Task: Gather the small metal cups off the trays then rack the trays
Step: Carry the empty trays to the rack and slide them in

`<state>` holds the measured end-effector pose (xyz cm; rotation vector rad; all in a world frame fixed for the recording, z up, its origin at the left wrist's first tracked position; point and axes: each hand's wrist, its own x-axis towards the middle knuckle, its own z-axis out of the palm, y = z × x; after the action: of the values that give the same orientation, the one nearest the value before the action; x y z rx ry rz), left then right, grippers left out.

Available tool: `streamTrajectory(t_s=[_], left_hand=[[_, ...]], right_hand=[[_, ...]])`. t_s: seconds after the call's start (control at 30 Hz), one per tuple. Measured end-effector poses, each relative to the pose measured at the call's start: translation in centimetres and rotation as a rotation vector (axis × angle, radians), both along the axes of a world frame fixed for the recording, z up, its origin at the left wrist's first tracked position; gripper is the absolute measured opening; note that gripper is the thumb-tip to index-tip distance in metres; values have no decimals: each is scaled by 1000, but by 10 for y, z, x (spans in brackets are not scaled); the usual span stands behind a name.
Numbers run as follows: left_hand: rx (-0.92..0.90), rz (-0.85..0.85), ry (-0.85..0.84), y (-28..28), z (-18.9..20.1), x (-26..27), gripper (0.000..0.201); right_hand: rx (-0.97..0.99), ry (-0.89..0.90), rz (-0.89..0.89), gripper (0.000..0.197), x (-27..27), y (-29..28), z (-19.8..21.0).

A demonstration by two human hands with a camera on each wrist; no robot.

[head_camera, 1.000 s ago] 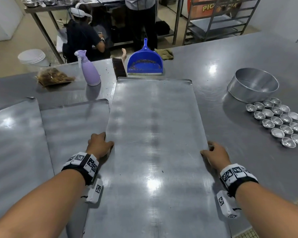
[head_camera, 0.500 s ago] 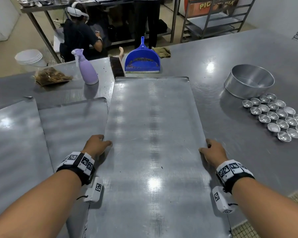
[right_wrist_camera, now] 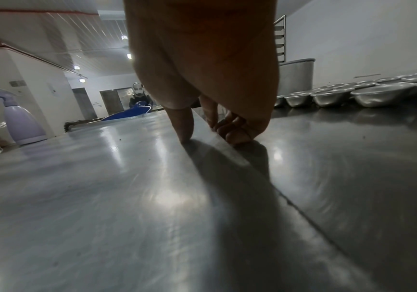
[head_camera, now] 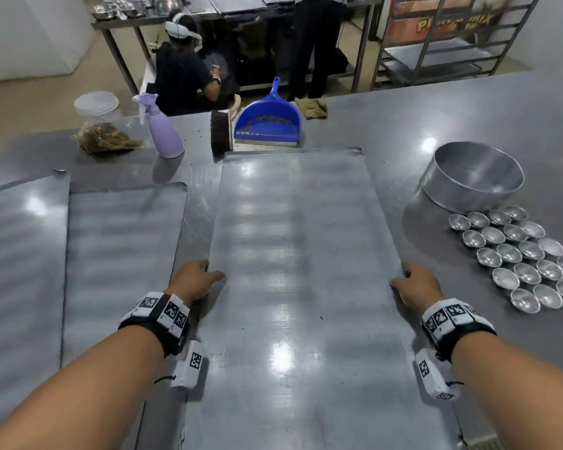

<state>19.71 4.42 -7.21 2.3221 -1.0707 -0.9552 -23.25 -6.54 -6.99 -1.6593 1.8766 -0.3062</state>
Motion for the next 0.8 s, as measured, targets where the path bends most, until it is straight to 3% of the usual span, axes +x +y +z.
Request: streamTrajectory(t_s=[0.1,0.3,0.37,0.53,0.8], left_hand=[[-16,42,7,2,2,-26,42],[-22,59,-40,31,9,-48,25],[-14,62,-60,44,11,-53,32],[9,76,-39,78,10,-62,24],[-6,92,-3,131,6,-77,36]], right_hand=[[-20,-18,28,12,-17,-12,5],[-63,24,150,11,-31,-8,13],[-76,27,164,12,-36,-1,11],[-42,66,178,26,-50,24,8],[3,148,134,37,-71,90,9]])
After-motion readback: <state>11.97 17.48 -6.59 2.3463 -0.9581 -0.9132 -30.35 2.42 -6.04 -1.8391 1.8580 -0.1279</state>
